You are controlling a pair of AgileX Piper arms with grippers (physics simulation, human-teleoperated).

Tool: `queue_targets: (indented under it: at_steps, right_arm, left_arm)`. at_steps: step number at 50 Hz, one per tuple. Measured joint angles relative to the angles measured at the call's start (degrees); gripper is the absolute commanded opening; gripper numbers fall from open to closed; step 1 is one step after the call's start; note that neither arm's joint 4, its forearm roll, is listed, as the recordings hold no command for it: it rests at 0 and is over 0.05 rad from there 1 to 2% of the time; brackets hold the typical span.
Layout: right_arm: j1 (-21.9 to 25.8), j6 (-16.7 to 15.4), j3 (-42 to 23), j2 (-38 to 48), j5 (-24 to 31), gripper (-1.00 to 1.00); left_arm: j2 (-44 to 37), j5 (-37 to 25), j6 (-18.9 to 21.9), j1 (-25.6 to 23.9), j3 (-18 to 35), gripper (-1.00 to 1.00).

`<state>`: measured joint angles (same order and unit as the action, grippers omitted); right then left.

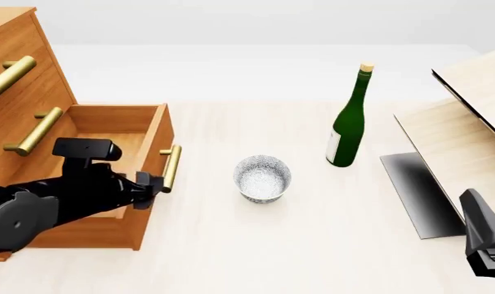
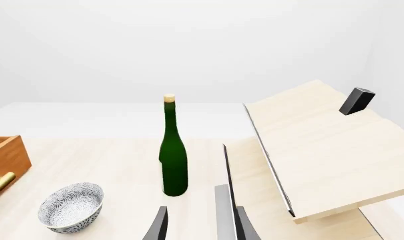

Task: Put the bowl in the bottom drawer of the cabinet and close it.

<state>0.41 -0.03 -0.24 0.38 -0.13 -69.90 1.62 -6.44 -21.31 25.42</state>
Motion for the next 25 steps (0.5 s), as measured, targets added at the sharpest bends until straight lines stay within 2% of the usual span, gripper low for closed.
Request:
queue_targets:
  at_steps: [25]
  right_arm:
    - [0.0, 0.0, 0.0, 0.0, 0.0, 1.0]
  left_arm:
    - [10.37, -4.88, 0.49, -0.63, 0.57, 1.0]
